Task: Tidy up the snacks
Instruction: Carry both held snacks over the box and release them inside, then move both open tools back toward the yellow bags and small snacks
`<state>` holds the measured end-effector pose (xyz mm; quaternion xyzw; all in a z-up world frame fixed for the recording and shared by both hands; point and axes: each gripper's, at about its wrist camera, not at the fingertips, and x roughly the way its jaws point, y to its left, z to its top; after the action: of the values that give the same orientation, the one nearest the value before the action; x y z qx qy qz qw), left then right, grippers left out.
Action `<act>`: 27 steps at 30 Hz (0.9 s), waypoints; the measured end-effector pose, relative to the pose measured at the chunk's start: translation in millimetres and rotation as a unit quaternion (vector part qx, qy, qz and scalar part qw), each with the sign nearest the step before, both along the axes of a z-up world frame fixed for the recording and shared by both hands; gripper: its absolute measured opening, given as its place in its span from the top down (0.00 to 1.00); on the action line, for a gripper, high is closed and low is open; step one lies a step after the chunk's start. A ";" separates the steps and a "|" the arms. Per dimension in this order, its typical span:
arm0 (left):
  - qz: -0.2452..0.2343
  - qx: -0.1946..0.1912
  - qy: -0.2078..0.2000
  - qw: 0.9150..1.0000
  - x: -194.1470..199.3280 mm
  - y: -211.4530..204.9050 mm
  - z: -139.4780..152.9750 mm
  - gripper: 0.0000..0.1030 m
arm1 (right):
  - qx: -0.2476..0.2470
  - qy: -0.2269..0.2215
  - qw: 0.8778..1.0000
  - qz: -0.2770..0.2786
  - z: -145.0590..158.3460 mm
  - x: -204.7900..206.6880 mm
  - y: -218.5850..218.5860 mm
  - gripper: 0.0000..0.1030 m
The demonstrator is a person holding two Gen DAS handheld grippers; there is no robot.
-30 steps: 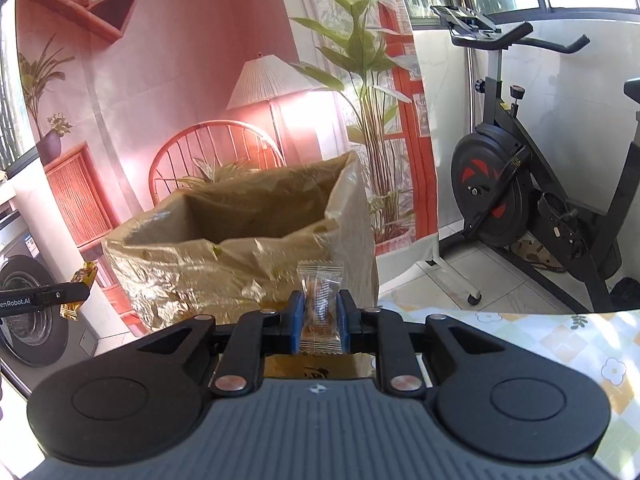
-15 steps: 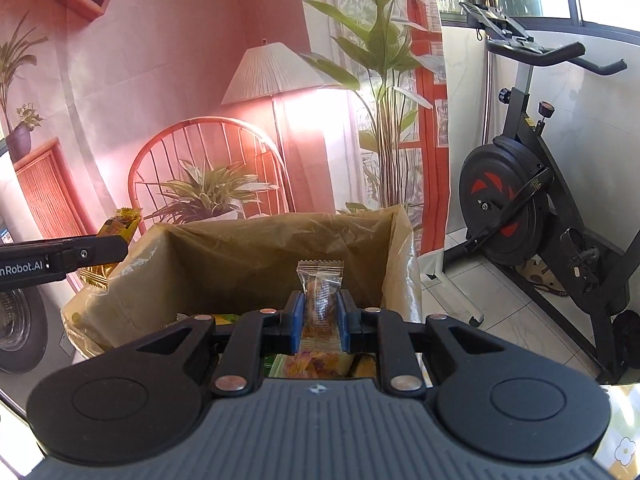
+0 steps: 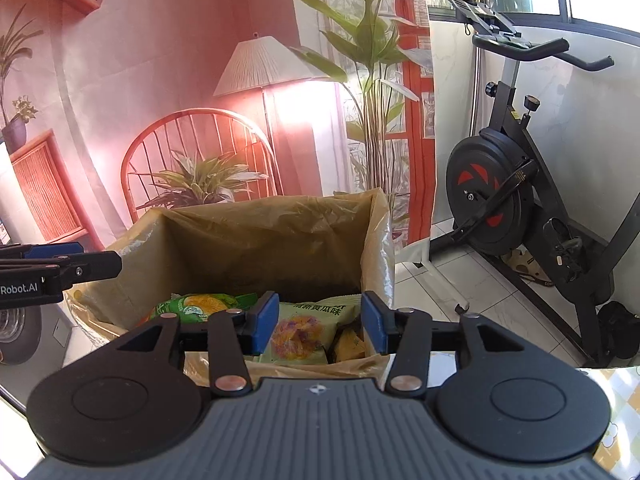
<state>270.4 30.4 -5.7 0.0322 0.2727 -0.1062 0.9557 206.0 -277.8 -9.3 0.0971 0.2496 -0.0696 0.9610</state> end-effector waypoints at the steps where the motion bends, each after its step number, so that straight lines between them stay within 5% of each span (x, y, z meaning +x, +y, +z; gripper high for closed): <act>1: 0.001 0.001 -0.002 1.000 -6.8 2.5 2.0 0.28 | -0.001 -0.002 1.000 0.001 1.2 -5.8 2.1 0.39; 3: 0.002 0.002 -0.004 1.000 -16.7 5.8 4.9 0.22 | 0.000 -0.004 1.000 0.002 3.5 -16.2 5.9 0.25; 9: -0.001 -0.003 -0.015 1.000 -52.4 12.6 11.7 0.12 | 0.003 -0.010 1.000 0.007 0.6 -47.8 19.2 0.14; 15: -0.022 -0.007 0.013 1.000 -84.4 18.0 -12.1 0.11 | 0.009 0.007 1.000 0.018 -28.2 -70.8 30.5 0.12; 19: -0.045 0.027 0.039 0.998 -101.9 29.0 -30.9 0.11 | 0.028 0.032 0.999 0.018 -58.6 -76.7 34.9 0.12; 27: -0.023 0.046 0.042 0.998 -109.8 71.3 -45.1 0.11 | 0.068 0.077 0.995 0.016 -115.0 -67.6 39.0 0.12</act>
<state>160.6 101.7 -50.8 0.0775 0.3163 -0.1168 0.9382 138.4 -238.7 -124.3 0.1529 0.3286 -0.0445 0.9309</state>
